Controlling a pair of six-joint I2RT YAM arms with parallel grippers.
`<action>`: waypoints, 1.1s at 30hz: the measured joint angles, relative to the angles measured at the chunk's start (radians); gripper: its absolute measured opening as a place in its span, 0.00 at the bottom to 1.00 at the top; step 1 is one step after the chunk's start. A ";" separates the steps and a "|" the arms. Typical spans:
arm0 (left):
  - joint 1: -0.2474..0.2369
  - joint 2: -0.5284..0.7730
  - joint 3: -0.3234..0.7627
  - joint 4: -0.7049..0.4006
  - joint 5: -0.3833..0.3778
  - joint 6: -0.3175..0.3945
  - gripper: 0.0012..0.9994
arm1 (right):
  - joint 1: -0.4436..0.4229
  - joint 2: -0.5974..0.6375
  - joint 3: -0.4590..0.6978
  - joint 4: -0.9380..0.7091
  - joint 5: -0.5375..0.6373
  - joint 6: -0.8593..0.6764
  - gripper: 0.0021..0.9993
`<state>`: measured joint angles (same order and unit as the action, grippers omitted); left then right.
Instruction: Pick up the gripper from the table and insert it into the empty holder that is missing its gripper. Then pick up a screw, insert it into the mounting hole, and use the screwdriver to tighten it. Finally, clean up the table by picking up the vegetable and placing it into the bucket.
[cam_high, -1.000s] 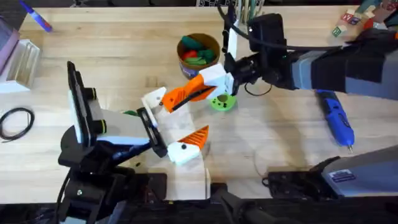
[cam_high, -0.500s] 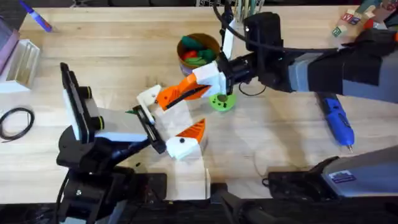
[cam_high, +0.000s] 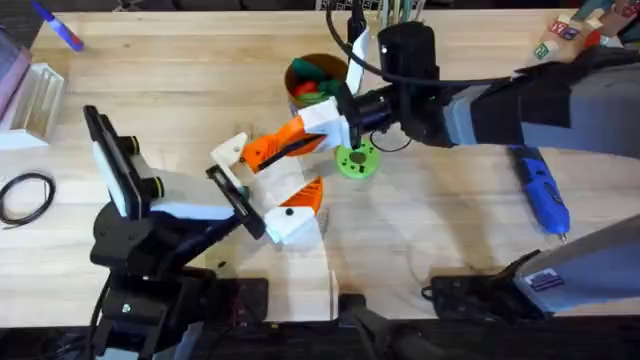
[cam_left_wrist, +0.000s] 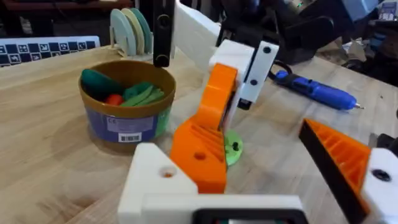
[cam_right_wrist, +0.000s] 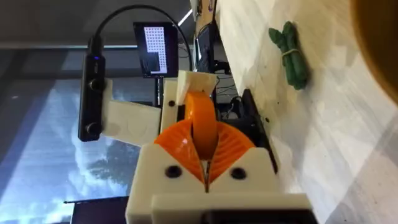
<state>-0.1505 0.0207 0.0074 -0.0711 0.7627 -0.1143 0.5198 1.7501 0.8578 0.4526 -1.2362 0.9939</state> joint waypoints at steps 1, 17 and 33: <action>0.000 0.000 0.000 0.000 -0.001 0.000 0.99 | 0.000 0.003 0.002 0.000 0.000 -0.001 0.01; 0.006 0.000 0.000 0.003 0.017 0.038 0.99 | 0.000 0.006 -0.003 0.098 -0.019 0.066 0.01; 0.006 -0.009 -0.003 0.022 0.153 0.062 0.99 | 0.008 -0.208 -0.198 0.104 0.086 0.075 0.01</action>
<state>-0.1444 0.0120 0.0044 -0.0495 0.9153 -0.0526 0.5274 1.5420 0.6603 0.5567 -1.1500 1.0689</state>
